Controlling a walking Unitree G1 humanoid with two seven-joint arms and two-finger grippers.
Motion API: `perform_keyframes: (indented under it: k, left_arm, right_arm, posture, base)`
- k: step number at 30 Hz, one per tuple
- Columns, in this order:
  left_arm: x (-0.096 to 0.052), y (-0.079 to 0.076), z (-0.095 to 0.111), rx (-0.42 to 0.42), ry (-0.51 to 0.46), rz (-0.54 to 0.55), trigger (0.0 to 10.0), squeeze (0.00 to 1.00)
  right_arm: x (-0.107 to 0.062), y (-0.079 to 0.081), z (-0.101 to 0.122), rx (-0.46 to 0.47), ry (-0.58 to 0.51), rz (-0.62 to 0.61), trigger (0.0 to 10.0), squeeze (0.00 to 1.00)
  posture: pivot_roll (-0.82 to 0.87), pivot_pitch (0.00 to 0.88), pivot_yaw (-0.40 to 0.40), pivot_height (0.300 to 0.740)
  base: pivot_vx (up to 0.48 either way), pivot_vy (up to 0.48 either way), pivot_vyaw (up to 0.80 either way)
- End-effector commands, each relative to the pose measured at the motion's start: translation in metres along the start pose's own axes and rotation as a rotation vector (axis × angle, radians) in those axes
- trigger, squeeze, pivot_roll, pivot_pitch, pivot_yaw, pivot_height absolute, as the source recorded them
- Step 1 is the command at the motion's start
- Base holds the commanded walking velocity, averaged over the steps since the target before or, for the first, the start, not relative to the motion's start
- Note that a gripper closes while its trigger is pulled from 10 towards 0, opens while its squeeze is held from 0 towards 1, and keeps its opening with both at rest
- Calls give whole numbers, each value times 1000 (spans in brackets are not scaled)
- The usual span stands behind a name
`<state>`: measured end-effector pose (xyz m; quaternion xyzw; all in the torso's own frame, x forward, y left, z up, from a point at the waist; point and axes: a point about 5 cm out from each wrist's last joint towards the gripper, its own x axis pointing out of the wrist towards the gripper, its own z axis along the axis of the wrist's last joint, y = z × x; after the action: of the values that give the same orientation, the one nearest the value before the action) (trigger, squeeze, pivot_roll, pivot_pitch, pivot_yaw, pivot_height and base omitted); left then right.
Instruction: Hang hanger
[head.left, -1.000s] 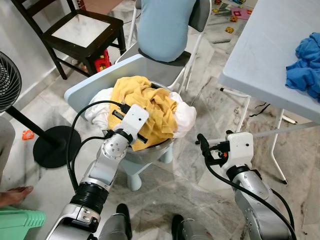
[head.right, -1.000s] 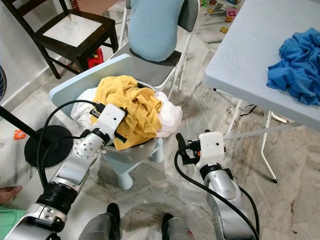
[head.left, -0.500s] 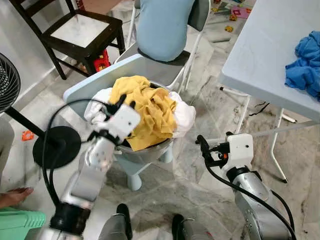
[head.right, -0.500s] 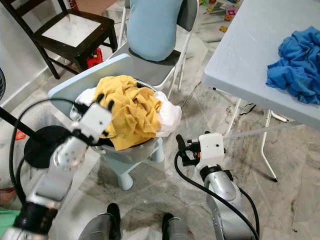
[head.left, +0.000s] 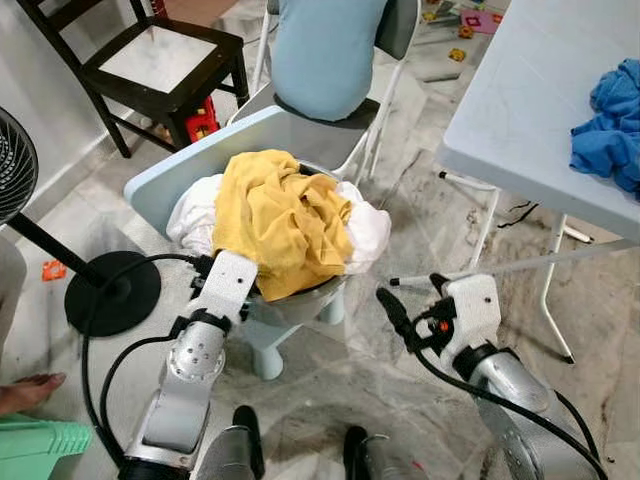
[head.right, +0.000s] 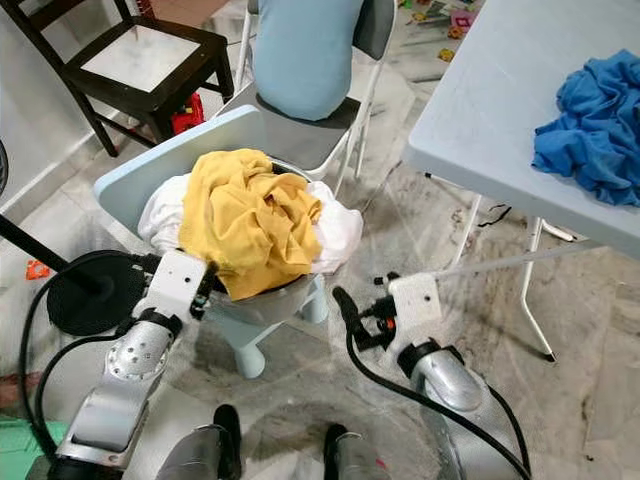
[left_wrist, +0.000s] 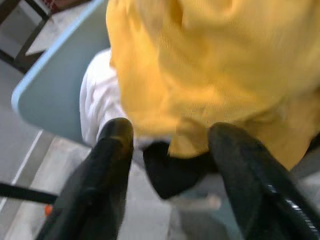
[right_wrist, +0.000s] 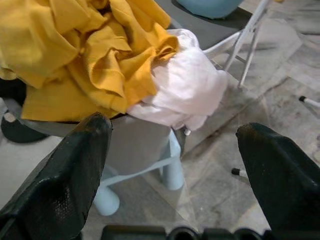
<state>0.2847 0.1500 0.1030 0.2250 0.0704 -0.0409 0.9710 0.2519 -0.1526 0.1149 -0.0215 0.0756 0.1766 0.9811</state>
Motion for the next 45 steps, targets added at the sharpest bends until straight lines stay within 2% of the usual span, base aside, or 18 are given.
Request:
perform_keyframes:
  k: [1,9,15,16,17,20,22,23,24,25,26,34,45]
  left_arm:
    - [0,-2,-9,9,36,-5,10000,1000]
    - [16,0,-2,-11,15,-20,10000,1000]
    - [28,-7,1,34,-14,-48,10000,1000]
    - [31,-11,1,42,-20,-76,10000,584]
    - [31,-13,1,43,-21,-92,10000,0]
    - [36,-25,0,23,-4,-175,10000,0]
    - [41,-27,1,31,-5,-182,10000,0]
    - [43,-27,2,29,-11,-179,7843,0]
    - [45,-28,2,43,-11,-182,2353,0]
    - [47,-28,1,62,-10,-187,2353,0]
    - [49,-27,0,53,-7,-185,0,0]
    - [52,-24,-4,-2,2,-185,0,0]
    - [52,-29,-6,-11,-6,-196,0,0]
  right_arm:
    - [-1,-6,-3,1,20,-19,10000,0]
    - [1,2,3,28,2,-19,10000,0]
    - [2,3,3,20,1,-23,10000,0]
    - [2,2,5,14,-3,-27,10000,0]
    - [2,2,5,13,-4,-28,10000,0]
    - [3,-1,7,7,-10,-48,10000,0]
    - [3,-1,7,7,-10,-49,10000,0]
    - [3,-1,7,6,-9,-49,10000,0]
    - [3,0,7,5,-8,-48,10000,0]
    - [3,1,6,4,-8,-48,10000,0]
    - [2,2,6,0,-7,-45,10000,0]
    - [2,4,4,-20,1,-40,10000,0]
    - [5,4,5,-42,1,-39,10000,0]
  posture:
    - [-54,286,-53,740]
    - [-57,281,-49,740]
    - [-84,271,-46,740]
    - [-84,271,-46,740]
    - [-84,271,-46,740]
    - [-94,274,-48,740]
    - [-94,275,-49,740]
    - [-94,275,-49,740]
    - [-93,277,-54,740]
    - [-93,277,-54,740]
    - [-93,277,-54,740]
    - [-94,282,-56,740]
    - [-96,279,-60,740]
  base:
    - [0,0,0]
    - [0,0,0]
    - [0,0,0]
    - [0,0,0]
    - [0,0,0]
    - [0,0,0]
    - [0,0,0]
    - [0,0,0]
    - [0,0,0]
    - [0,0,0]
    - [0,0,0]
    - [0,0,0]
    - [0,0,0]
